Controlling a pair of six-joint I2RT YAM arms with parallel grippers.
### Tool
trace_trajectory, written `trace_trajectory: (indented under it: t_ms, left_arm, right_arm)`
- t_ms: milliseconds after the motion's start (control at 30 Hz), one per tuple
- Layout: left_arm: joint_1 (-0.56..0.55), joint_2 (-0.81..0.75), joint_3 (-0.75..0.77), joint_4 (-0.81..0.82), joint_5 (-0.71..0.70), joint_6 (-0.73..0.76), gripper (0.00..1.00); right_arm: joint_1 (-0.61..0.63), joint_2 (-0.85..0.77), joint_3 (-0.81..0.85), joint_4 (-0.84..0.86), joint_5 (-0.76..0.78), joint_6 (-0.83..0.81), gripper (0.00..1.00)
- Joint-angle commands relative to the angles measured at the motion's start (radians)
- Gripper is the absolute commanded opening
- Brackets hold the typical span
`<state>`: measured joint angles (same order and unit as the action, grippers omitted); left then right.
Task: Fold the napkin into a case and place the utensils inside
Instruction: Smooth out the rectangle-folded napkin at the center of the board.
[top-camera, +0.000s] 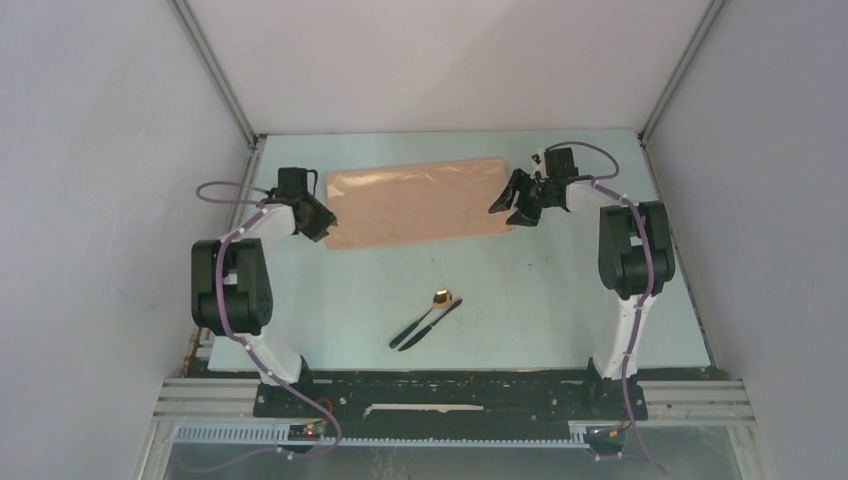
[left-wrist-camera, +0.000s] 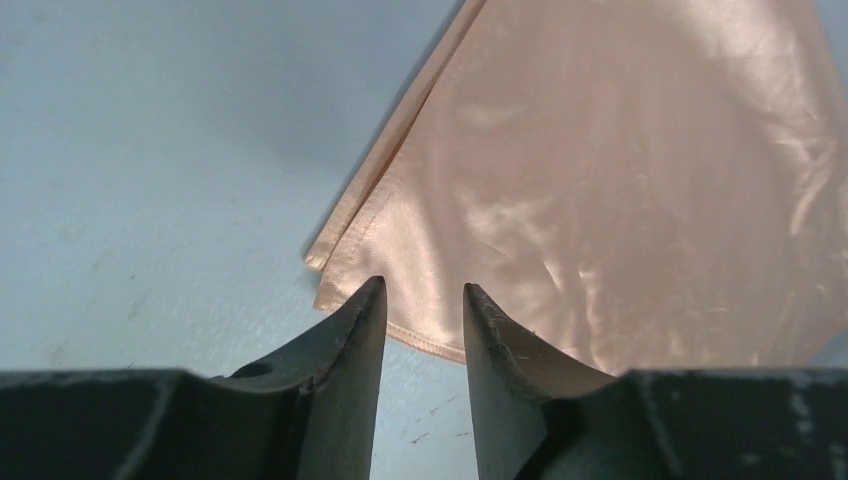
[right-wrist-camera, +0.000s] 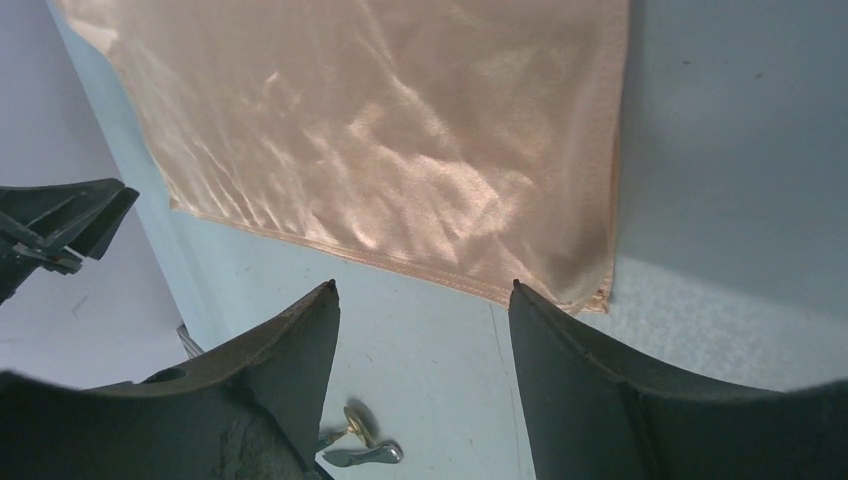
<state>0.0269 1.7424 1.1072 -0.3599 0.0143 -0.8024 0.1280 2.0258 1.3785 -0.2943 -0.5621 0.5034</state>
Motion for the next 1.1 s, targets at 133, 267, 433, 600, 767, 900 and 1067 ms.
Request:
trace_trajectory:
  t_ms: [133, 267, 433, 600, 767, 900, 1067]
  left_arm:
    - [-0.053, -0.17, -0.142, -0.012, -0.151, -0.012, 0.35]
    - [-0.054, -0.112, -0.134, -0.054, -0.148, -0.007, 0.31]
    - [-0.054, -0.078, -0.122, -0.048, -0.17, -0.021, 0.3]
    - [-0.048, -0.049, -0.09, -0.038, -0.176, -0.021, 0.35]
    - [-0.047, -0.029, -0.085, -0.018, -0.157, -0.033, 0.29]
    - [-0.041, -0.021, -0.072, -0.032, -0.16, -0.033, 0.23]
    - [-0.033, -0.006, -0.047, -0.064, -0.171, -0.033, 0.16]
  right_arm:
    - [0.031, -0.096, -0.016, -0.018, 0.026, -0.033, 0.7]
    - [0.02, -0.142, -0.044, -0.015, 0.024, -0.048, 0.7]
    - [-0.005, -0.183, -0.086, 0.031, -0.022, -0.026, 0.7]
    - [-0.004, -0.209, -0.101, 0.052, -0.045, -0.013, 0.69]
    - [-0.005, -0.219, -0.108, 0.07, -0.064, -0.001, 0.69]
    - [-0.005, -0.22, -0.108, 0.07, -0.069, 0.0, 0.68]
    - [-0.006, -0.231, -0.109, 0.067, -0.064, -0.004, 0.68]
